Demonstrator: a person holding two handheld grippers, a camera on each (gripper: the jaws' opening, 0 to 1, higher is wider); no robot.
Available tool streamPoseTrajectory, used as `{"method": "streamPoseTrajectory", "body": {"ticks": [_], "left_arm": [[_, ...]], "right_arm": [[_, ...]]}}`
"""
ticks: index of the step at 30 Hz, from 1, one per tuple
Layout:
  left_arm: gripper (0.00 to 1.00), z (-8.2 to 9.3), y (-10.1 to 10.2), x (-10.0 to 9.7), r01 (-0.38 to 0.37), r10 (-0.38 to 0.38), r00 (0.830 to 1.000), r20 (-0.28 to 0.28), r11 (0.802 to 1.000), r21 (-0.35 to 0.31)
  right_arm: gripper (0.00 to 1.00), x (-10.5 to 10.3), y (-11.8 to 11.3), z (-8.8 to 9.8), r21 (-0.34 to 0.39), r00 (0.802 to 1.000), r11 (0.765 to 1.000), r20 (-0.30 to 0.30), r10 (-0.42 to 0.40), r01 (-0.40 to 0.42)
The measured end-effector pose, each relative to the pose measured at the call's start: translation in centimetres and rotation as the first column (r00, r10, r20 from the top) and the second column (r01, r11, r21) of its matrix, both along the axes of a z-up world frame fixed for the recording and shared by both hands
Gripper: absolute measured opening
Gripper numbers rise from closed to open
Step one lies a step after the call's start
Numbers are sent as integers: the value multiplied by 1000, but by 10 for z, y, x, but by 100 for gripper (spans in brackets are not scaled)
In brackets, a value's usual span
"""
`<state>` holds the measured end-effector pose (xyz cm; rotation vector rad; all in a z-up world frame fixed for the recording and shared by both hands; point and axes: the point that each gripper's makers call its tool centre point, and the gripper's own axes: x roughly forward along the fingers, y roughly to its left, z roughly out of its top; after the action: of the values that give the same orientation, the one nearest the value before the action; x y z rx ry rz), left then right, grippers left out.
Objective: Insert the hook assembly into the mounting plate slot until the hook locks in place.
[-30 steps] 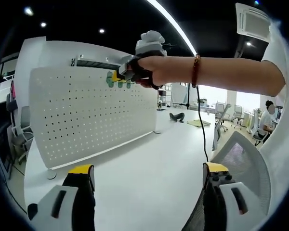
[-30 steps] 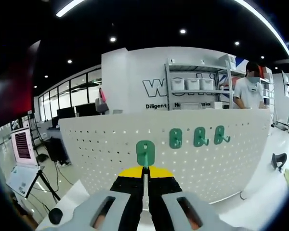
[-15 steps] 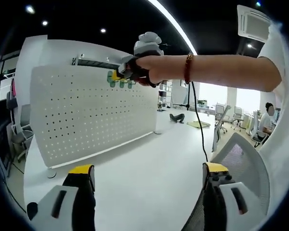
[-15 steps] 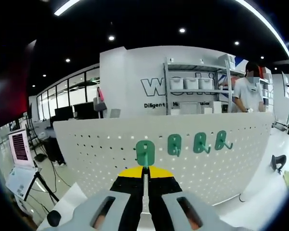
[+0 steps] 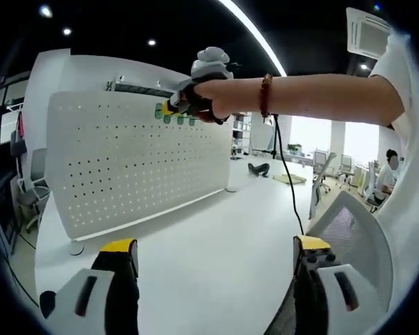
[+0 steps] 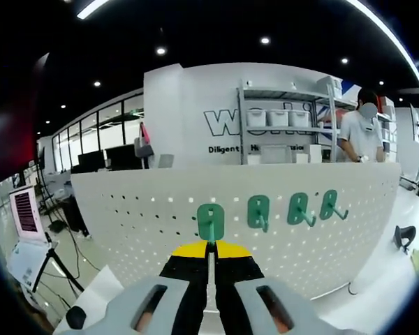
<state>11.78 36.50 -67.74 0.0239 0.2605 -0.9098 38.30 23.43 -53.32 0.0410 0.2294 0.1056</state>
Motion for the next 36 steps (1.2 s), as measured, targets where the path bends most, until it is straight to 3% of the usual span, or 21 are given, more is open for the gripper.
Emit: {"method": "streamPoseTrajectory", "body": {"ticks": [14, 36], "left_arm": [[93, -2, 9, 5, -18, 18, 1000, -10, 1000, -4], [91, -4, 13, 8, -29, 29, 999, -22, 999, -15]], "right_arm": [[0, 16, -1, 6, 2, 1000, 1000, -4, -12, 12], [0, 27, 0, -2, -5, 999, 1000, -37, -22, 22]]}}
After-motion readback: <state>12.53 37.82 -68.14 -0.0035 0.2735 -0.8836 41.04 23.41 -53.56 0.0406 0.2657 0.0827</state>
